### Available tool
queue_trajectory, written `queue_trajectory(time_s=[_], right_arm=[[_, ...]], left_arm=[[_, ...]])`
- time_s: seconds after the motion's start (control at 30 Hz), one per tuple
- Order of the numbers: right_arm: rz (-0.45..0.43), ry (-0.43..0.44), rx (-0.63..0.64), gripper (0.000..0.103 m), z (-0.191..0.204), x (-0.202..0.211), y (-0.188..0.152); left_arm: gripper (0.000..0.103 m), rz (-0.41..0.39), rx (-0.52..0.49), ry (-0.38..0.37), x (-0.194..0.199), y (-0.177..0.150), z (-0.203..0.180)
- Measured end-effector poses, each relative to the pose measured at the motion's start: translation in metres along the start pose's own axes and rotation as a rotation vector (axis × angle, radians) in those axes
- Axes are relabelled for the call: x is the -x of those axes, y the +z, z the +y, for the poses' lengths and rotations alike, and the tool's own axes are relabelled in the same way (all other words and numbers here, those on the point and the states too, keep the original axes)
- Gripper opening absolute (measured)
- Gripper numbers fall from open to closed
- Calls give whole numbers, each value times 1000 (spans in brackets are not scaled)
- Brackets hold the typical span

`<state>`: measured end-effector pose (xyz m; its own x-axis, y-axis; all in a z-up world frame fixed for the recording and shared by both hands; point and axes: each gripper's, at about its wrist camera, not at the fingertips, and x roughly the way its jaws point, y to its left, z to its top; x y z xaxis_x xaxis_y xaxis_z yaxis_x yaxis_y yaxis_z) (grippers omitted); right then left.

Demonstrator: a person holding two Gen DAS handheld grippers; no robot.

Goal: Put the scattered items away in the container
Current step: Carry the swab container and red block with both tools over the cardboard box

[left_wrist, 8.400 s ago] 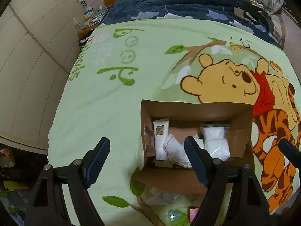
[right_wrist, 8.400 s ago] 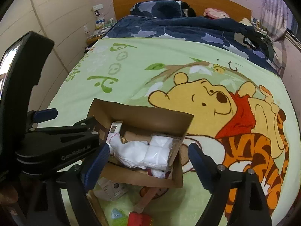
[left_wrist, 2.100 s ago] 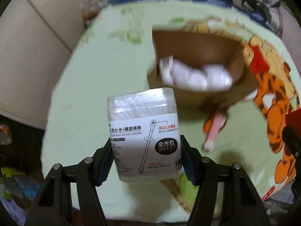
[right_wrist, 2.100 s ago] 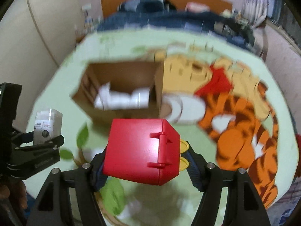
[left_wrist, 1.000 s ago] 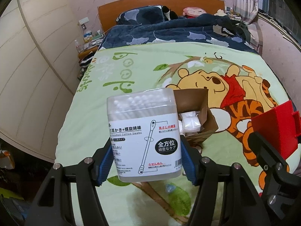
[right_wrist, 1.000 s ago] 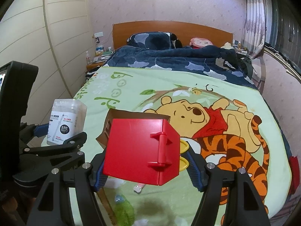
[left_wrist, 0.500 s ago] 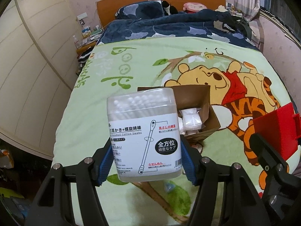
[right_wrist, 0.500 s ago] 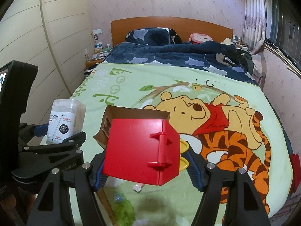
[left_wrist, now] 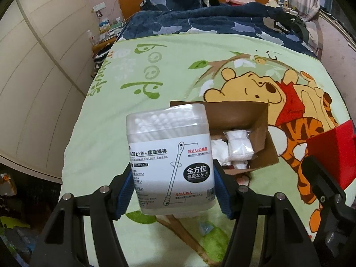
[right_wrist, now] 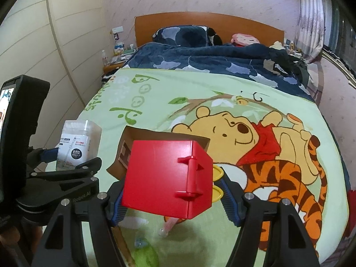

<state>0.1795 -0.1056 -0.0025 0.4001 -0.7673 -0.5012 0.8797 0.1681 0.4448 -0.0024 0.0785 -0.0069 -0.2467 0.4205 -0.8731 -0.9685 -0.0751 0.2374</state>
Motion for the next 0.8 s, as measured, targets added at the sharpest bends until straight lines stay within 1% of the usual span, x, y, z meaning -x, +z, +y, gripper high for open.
queue_trajectory(time_s=[0.13, 0.17, 0.37, 0.8], right_arm=[[7, 2, 13, 71, 3, -12, 9], [-40, -94, -75, 71, 3, -15, 10], [-28, -97, -83, 71, -1, -24, 15], [-19, -108, -94, 71, -5, -36, 19]], left_arm=[[65, 14, 7, 8, -11, 9, 4], [65, 16, 8, 9, -13, 11, 5], [65, 28, 0, 7, -23, 19, 3], [65, 40, -32, 8, -33, 24, -7]])
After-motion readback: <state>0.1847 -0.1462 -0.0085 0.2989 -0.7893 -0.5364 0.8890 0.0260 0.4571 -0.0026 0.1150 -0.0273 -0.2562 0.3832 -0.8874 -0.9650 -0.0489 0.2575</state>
